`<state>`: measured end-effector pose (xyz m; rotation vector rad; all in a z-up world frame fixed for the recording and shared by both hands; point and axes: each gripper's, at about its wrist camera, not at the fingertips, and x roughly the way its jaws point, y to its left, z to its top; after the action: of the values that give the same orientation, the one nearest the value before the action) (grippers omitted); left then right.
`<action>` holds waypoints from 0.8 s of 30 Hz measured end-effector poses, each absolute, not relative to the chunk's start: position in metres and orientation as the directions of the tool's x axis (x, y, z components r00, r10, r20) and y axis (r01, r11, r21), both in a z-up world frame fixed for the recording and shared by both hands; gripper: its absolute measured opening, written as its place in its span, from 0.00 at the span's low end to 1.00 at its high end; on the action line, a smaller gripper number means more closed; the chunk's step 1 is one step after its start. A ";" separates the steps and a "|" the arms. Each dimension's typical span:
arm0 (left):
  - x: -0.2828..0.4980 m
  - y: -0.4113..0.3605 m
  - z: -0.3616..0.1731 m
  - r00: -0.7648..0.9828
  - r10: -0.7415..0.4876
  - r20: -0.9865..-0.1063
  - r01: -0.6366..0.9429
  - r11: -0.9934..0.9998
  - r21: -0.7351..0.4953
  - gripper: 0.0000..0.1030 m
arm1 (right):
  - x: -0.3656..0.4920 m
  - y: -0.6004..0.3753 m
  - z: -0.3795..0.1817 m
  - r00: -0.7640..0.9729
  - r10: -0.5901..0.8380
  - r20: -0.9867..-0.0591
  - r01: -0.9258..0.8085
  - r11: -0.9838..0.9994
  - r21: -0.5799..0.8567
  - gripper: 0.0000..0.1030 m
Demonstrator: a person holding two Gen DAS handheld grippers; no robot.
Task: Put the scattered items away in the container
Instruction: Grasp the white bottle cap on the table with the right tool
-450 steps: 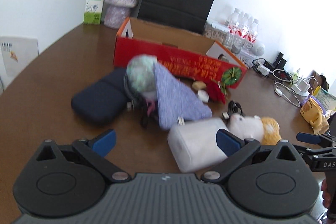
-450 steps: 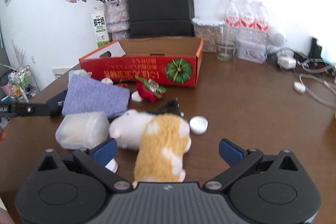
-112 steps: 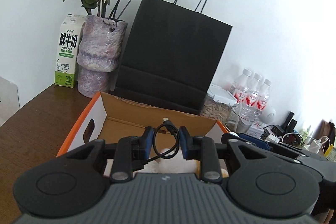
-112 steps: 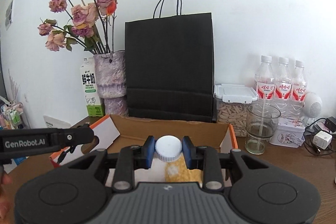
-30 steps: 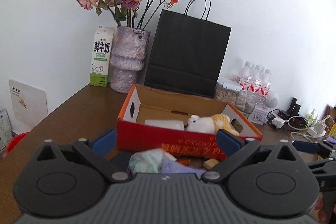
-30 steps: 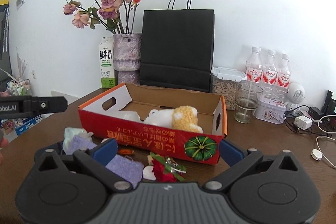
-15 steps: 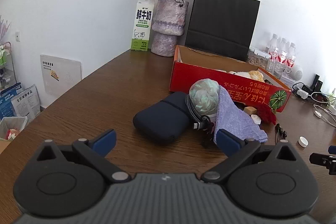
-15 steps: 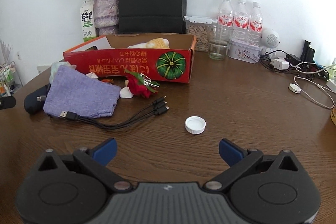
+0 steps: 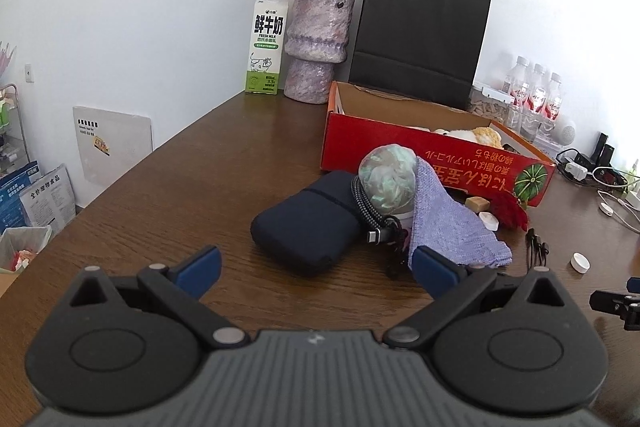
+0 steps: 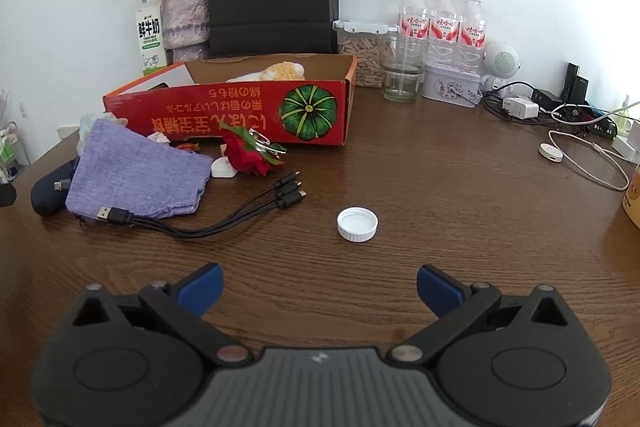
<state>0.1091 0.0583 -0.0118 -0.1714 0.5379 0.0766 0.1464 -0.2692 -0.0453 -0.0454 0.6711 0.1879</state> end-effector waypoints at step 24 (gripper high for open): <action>0.153 0.074 -0.027 0.787 0.089 -0.611 -0.152 0.987 -0.052 1.00 | 0.214 -0.295 -0.062 0.764 0.094 -0.638 -0.130 0.991 -0.009 0.68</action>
<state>0.1530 0.0736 -0.0273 -0.1001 0.6525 0.1299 0.2136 -0.2945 -0.0620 -0.0539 0.6901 0.1222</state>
